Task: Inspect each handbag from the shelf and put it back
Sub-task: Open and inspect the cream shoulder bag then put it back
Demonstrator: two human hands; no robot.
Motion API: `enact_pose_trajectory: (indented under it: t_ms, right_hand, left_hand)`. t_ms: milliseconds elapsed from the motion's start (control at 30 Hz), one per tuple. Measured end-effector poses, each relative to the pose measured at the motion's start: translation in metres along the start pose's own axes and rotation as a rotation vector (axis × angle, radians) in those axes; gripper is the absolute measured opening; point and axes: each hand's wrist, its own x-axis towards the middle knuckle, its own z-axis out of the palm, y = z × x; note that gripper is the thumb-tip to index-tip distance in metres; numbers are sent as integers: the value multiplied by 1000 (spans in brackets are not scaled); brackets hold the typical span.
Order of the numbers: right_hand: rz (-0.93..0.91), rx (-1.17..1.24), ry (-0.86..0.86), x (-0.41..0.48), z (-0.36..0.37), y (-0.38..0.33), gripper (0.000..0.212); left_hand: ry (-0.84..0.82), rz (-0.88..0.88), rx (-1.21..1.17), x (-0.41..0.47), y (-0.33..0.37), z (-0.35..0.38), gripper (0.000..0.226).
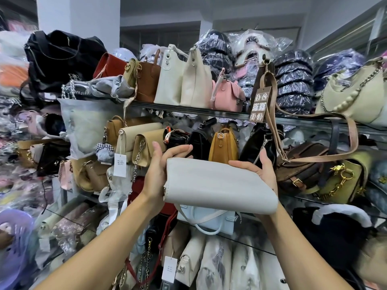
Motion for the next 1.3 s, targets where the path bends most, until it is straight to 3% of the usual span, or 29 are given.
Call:
enact_pose_trajectory:
  t_ms: [100, 533, 800, 967, 1133, 1300]
  right_hand:
    - [-20, -29, -55, -7, 6, -4, 82]
    - [-118, -203, 38, -12, 25, 5, 91]
    - [35, -211, 127, -9, 24, 6, 98]
    - [159, -151, 176, -6, 25, 11, 97]
    - [218, -123, 197, -4, 24, 10, 96]
    - [275, 6, 236, -2, 18, 13, 80]
  left_hand:
    - [-14, -36, -32, 3, 0, -9, 86]
    - [-9, -148, -102, 9, -6, -33, 92]
    - [78, -296, -154, 12, -8, -37, 95]
    - [275, -416, -202, 6, -5, -30, 96]
    - [436, -401, -236, 2, -5, -26, 78]
    - [435, -388, -132, 0, -1, -20, 77]
